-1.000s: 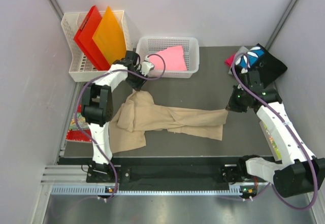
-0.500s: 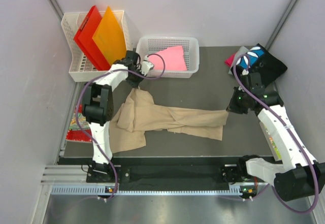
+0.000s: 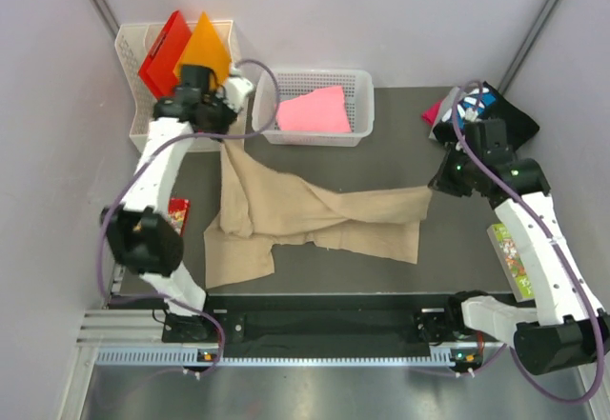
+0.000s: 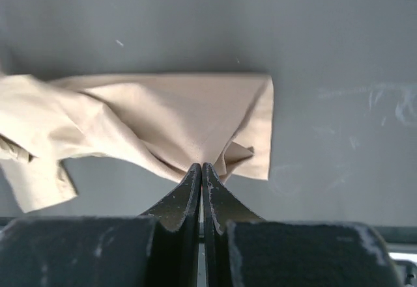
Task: Fold and stack the t-shirts
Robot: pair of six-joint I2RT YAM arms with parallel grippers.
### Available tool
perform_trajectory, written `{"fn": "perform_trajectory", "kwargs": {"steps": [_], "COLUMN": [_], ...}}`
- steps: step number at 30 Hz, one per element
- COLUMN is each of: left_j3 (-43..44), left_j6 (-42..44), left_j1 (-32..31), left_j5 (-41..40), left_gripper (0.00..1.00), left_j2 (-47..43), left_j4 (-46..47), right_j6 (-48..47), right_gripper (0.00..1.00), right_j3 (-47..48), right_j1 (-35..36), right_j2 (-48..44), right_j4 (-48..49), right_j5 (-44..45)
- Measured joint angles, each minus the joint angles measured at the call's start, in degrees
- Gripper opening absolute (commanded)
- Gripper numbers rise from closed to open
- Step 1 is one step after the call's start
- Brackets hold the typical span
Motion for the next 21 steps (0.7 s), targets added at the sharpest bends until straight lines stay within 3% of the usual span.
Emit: {"fn": "perform_trajectory", "kwargs": {"steps": [6,12,17,21], "left_j3": [9.9,14.6,28.2,41.6], "left_j6": [1.8,3.5,4.2,4.1], "left_j1": [6.0,5.5,5.4,5.4], "left_j5": [1.2,4.0,5.5,7.0], "left_gripper": [0.0,0.0,0.0,0.0], "left_j2": [-22.3,-41.3,-44.8,-43.3], "left_j4": [-6.1,-14.0,-25.2,-27.0], "right_j6": [-1.0,-1.3,-1.3,-0.6], "right_gripper": [0.0,0.0,0.0,0.0], "right_j3": [11.3,16.6,22.7,32.1], "right_j1": [0.0,0.0,0.0,0.0], "right_j2": [-0.5,-5.7,-9.9,-11.4], "right_j4": [-1.9,-6.4,-15.0,-17.7], "right_j5": [-0.5,-1.7,-3.3,-6.1]}}
